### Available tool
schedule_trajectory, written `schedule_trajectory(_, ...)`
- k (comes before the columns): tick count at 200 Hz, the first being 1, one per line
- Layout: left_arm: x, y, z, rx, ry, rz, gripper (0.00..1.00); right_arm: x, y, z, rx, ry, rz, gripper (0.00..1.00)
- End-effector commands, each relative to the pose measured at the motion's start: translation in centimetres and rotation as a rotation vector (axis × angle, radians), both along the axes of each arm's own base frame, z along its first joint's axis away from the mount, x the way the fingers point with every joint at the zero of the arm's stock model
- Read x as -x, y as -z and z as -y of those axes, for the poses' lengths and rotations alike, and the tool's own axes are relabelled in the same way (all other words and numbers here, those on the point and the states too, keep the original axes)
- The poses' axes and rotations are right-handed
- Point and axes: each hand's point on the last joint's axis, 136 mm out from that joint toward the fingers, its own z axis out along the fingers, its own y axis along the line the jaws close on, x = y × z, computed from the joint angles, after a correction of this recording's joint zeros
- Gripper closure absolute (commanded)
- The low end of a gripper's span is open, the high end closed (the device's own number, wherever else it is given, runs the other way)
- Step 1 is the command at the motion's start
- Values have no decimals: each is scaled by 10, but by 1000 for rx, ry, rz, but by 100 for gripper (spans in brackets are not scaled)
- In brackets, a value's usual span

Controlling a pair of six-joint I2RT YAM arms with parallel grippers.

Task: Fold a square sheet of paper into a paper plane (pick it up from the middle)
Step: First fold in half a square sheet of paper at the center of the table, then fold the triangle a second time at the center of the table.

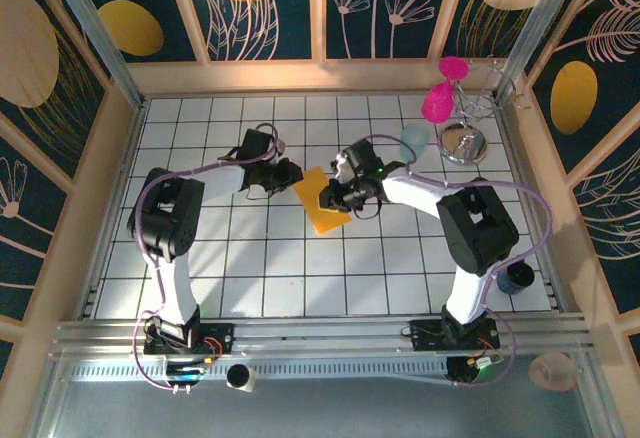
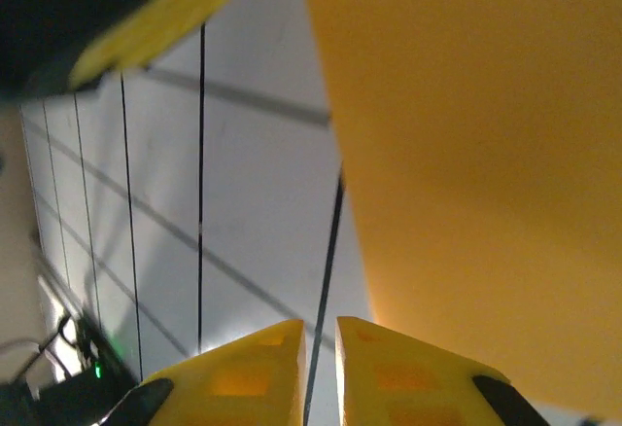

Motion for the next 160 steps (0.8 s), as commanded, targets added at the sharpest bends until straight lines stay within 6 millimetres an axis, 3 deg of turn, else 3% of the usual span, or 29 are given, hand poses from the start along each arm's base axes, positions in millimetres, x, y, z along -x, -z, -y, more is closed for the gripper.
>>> schedule_trajectory(1, 1, -28, 2, 86, -59, 36, 70, -34, 20, 24, 71, 103, 0, 79)
schedule_trajectory(49, 21, -18, 3, 67, -99, -16, 60, -30, 55, 38, 167, 134, -103, 73)
schedule_trajectory(101, 40, -3, 13, 9, -81, -59, 59, 4, 74, 46, 175, 242, -245, 72)
schedule_trajectory(123, 48, -1, 16, 0, -77, -65, 58, 17, 67, 36, 99, 305, -301, 72)
schedule_trajectory(151, 58, -4, 24, 9, -64, -74, 59, 0, 31, 23, -45, 364, -239, 72)
schedule_trajectory(160, 70, 6, 23, 2, -57, -107, 61, -9, 17, 25, -76, 379, -197, 71)
